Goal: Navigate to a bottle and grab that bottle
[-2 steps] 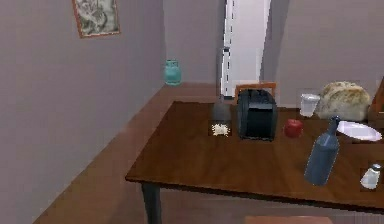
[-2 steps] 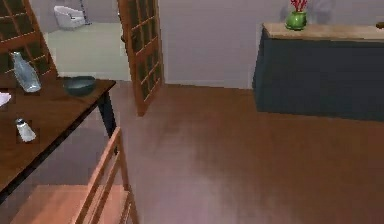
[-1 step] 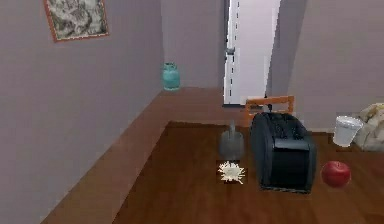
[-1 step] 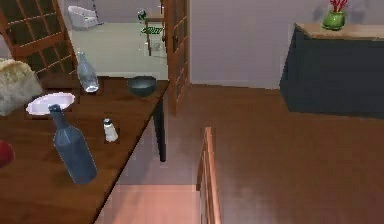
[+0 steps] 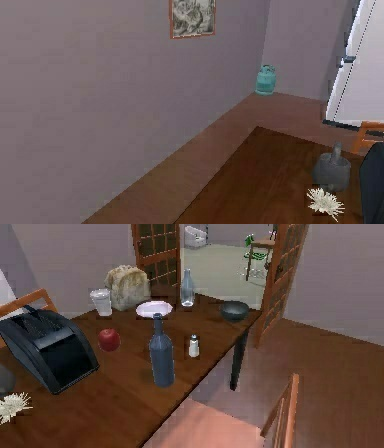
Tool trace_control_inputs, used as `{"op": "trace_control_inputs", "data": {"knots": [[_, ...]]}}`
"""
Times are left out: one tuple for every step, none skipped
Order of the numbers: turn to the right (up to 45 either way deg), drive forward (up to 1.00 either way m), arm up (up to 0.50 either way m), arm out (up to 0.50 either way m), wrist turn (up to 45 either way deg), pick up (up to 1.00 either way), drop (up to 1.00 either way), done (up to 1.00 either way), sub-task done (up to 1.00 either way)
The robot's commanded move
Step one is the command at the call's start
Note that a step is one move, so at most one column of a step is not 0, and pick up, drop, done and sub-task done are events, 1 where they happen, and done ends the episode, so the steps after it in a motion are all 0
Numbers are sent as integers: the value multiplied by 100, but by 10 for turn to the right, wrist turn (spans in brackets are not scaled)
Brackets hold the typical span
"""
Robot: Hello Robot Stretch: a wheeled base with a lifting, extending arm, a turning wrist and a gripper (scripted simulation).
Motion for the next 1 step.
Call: {"op": "trace_control_inputs", "data": {"knots": [[0,0,50,0,0,0,0,0,0]]}}
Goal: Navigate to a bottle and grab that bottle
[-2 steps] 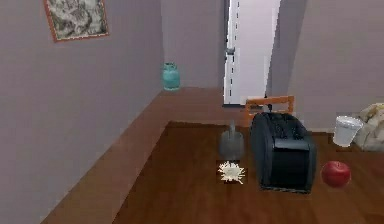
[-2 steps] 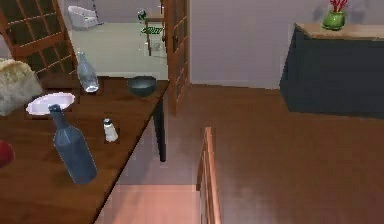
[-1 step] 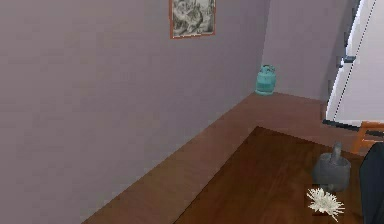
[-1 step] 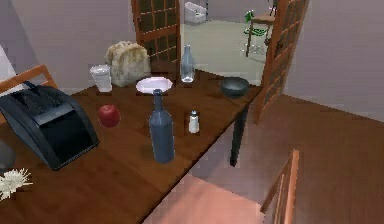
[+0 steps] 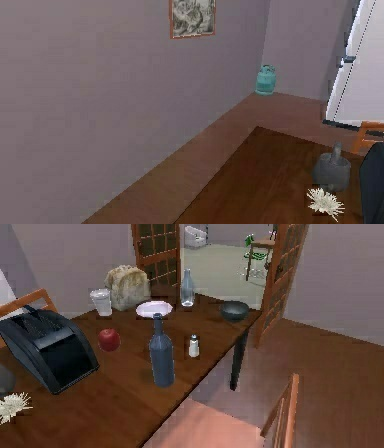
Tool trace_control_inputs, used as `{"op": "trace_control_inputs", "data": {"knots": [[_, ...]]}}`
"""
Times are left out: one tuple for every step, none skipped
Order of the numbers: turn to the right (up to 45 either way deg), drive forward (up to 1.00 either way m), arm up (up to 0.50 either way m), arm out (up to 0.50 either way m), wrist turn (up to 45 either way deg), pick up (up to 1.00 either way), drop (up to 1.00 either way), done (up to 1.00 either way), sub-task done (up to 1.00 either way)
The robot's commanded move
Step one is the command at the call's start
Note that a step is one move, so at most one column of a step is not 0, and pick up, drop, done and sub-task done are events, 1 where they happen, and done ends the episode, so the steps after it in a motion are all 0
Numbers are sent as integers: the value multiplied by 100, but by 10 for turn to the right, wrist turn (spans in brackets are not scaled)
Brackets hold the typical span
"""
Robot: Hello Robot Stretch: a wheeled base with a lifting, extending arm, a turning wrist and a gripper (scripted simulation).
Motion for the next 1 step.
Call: {"op": "trace_control_inputs", "data": {"knots": [[0,0,36,0,0,0,0,0,0]]}}
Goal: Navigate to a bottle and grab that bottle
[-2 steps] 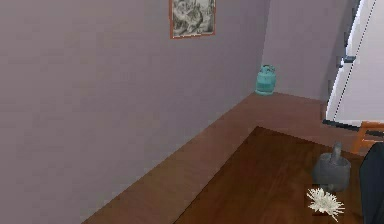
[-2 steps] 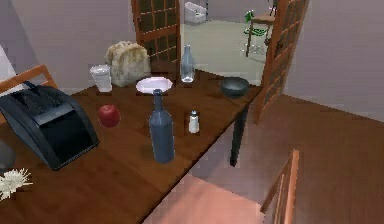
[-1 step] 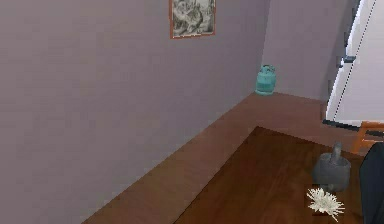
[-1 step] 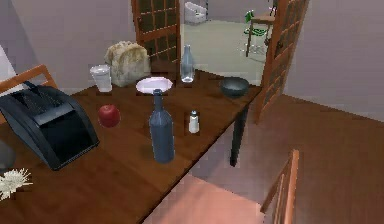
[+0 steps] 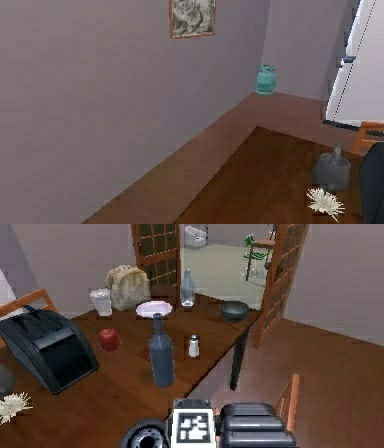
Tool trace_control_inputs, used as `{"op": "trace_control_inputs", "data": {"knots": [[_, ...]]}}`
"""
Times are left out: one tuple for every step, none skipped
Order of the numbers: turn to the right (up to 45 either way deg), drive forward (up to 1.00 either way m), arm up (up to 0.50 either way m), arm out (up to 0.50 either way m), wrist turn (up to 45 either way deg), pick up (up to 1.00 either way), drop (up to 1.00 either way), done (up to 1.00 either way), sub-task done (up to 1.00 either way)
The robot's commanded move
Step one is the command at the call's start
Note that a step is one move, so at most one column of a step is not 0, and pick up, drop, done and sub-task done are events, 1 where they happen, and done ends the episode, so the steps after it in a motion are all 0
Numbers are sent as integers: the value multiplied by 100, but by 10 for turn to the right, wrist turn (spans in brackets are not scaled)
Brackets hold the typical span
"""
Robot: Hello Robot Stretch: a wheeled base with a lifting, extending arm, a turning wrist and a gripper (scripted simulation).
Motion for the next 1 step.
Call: {"op": "trace_control_inputs", "data": {"knots": [[0,0,0,32,0,0,0,0,0]]}}
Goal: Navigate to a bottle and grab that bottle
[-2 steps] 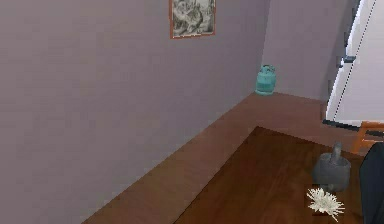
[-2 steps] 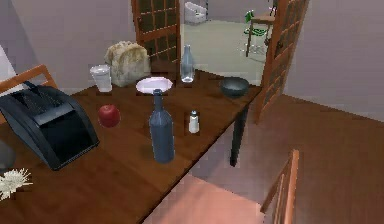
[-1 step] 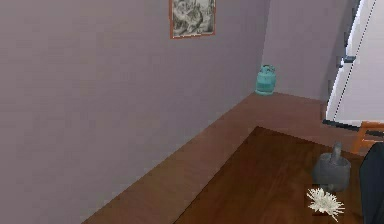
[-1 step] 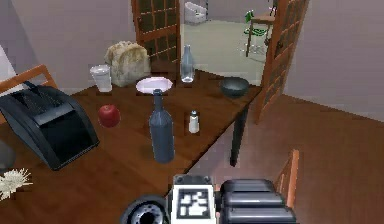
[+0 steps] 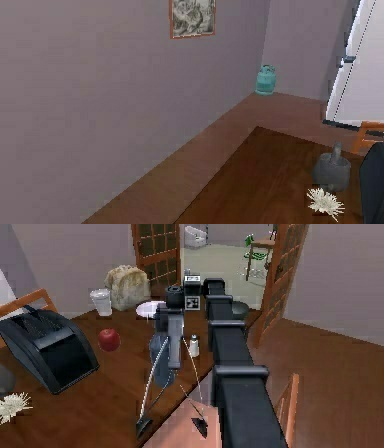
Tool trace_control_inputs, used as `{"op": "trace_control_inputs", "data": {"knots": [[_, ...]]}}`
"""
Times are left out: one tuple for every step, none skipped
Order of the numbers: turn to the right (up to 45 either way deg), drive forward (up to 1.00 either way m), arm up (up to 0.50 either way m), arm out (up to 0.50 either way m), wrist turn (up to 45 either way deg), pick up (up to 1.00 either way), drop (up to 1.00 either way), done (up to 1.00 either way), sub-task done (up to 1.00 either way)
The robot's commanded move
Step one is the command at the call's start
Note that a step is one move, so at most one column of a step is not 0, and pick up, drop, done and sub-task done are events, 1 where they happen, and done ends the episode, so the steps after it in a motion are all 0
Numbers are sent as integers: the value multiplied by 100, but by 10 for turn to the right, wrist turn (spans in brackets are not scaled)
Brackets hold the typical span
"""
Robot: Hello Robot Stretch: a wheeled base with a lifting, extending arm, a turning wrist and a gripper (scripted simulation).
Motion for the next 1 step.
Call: {"op": "trace_control_inputs", "data": {"knots": [[0,0,0,0,450,0,0,0,0]]}}
